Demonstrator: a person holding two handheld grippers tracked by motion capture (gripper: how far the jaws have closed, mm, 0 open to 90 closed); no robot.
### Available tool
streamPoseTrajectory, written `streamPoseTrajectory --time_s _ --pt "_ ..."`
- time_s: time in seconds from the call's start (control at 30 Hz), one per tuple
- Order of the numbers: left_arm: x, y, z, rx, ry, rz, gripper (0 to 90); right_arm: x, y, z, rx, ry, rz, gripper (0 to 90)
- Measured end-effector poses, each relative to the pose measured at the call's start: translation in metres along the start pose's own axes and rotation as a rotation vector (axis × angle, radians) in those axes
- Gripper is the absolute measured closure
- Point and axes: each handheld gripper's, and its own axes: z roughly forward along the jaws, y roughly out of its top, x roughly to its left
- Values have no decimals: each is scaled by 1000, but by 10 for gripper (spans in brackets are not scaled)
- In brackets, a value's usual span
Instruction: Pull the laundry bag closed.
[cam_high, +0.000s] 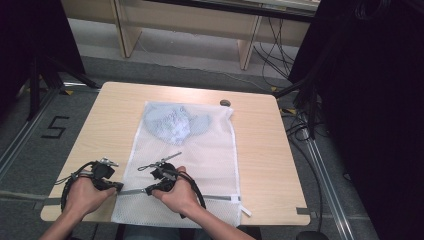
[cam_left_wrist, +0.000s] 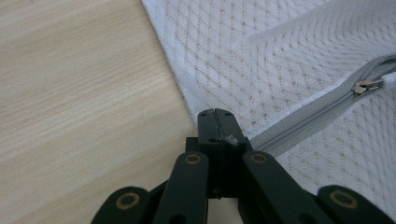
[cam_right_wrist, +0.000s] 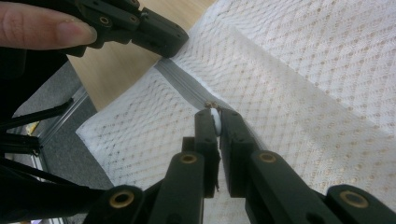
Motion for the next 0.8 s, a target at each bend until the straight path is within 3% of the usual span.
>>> streamPoseTrajectory --time_s 0.03,0.23,0.33,0.43,0.5,0.8 --pt "1 1 -1 21 -3 14 900 1 0 0 5 0 14 869" --pt "1 1 -1 22 -2 14 900 -1 -1 -3 -1 -5 17 870" --pt "1 0 0 -6 6 19 900 -1 -2 -4 -1 -2 13 869" --pt "1 1 -1 19 2 20 900 -1 -3 -3 0 -2 24 869" --pt "1 0 1 -8 -7 2 900 -1 -3 -4 2 4 21 869" --pt "2 0 1 -1 -8 16 900 -1 -2 -7 -1 2 19 870"
